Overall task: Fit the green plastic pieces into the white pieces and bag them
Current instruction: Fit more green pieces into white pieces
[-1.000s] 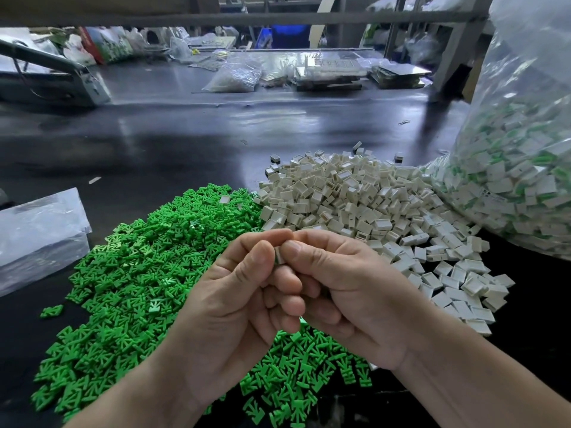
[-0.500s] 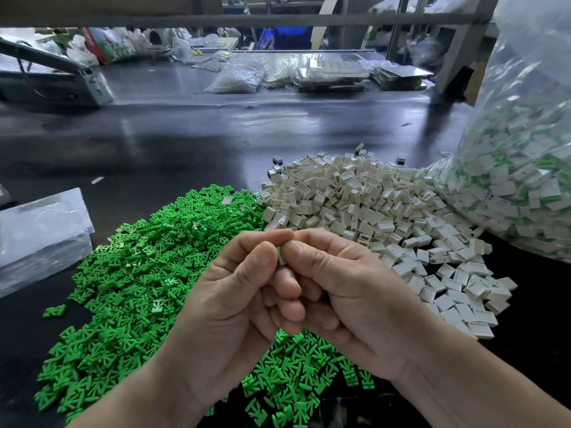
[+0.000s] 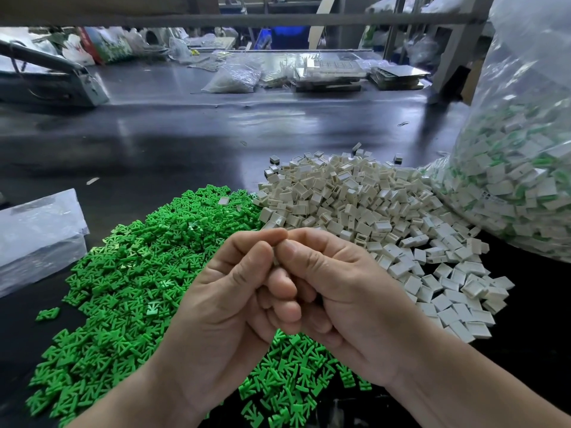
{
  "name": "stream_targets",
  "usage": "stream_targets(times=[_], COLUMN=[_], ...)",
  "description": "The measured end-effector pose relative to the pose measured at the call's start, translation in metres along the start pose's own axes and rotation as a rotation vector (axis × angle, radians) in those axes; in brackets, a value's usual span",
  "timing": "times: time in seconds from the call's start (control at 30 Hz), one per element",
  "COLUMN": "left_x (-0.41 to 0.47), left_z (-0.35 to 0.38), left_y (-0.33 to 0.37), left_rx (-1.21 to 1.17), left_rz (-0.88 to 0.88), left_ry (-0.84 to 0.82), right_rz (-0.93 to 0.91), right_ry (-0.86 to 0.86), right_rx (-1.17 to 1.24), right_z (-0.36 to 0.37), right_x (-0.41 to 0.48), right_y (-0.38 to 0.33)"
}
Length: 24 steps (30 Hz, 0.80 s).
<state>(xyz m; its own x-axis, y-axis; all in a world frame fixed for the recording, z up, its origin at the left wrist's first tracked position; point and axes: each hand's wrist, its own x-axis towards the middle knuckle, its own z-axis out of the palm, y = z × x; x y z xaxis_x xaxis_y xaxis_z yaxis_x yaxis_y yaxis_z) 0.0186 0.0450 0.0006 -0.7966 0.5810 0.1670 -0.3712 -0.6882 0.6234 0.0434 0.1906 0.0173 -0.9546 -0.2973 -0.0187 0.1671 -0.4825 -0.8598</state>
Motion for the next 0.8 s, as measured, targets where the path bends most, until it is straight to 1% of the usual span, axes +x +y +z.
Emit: stream_targets(times=[0.1, 0.23, 0.4, 0.67, 0.8], left_x=[0.0011, 0.0032, 0.0024, 0.001, 0.0023], left_z=[0.0006, -0.0005, -0.0036, -0.0001, 0.0017], left_y=[0.0002, -0.0003, -0.0014, 0.0009, -0.001], left_rx=[0.006, 0.075, 0.189, 0.162, 0.173], left_rz=[-0.002, 0.022, 0.039, 0.031, 0.027], left_ry=[-0.01, 0.051, 0.126, 0.077, 0.119], right_rz=[-0.027, -0.016, 0.008, 0.014, 0.015], right_ry=[0.022, 0.028, 0.083, 0.066, 0.042], right_rx=[-0.049, -0.044, -0.138, -0.118, -0.093], right_z=[0.0002, 0.0004, -0.0004, -0.0005, -0.002], right_x=[0.0011, 0.0032, 0.0023, 0.0008, 0.0024], right_y=[0.0029, 0.0038, 0.0063, 0.0075, 0.0079])
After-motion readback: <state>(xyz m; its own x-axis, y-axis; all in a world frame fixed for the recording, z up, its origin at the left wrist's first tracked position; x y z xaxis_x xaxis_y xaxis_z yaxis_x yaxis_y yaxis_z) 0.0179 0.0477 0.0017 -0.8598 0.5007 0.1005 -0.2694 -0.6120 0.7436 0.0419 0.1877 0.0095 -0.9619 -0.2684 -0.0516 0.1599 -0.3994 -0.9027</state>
